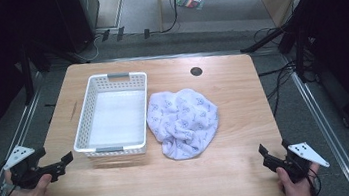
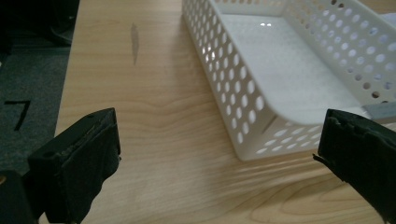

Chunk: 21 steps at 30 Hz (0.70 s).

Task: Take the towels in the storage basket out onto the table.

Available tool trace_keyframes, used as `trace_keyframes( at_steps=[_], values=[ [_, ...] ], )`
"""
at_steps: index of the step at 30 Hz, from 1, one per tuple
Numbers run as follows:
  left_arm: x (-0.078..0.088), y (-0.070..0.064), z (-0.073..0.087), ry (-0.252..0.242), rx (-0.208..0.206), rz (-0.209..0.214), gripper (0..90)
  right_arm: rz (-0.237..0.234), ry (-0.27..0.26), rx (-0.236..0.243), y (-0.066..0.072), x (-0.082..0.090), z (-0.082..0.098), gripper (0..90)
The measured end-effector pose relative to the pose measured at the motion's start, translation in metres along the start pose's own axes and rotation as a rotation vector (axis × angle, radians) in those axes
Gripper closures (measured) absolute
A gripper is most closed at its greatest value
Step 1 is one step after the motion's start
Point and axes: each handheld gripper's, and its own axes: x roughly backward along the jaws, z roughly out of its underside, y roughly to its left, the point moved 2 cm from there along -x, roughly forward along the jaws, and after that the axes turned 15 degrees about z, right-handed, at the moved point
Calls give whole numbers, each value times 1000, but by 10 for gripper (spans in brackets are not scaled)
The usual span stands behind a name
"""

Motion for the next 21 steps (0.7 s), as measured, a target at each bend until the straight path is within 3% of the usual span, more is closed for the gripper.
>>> trace_keyframes(
  at_steps=[3,6,10,13,15,17,21],
  values=[
    [2,10,16,-41,8,-48,0,-2,-3,0,0,0,0,132],
    [4,18,29,-68,24,-69,0,-2,-3,-2,0,0,0,132],
    [1,24,40,-47,61,-87,0,-5,3,-11,0,0,0,131],
    [-3,24,40,-31,39,-134,0,-8,-2,-10,-1,0,0,131],
    [-6,24,40,-16,37,-142,7,-9,-3,-11,-1,0,0,132],
    [-13,22,40,17,26,-184,7,-10,-4,-11,-1,0,0,131],
    [-14,21,40,29,12,-184,7,-9,-4,-11,-1,1,0,131]
  ],
)
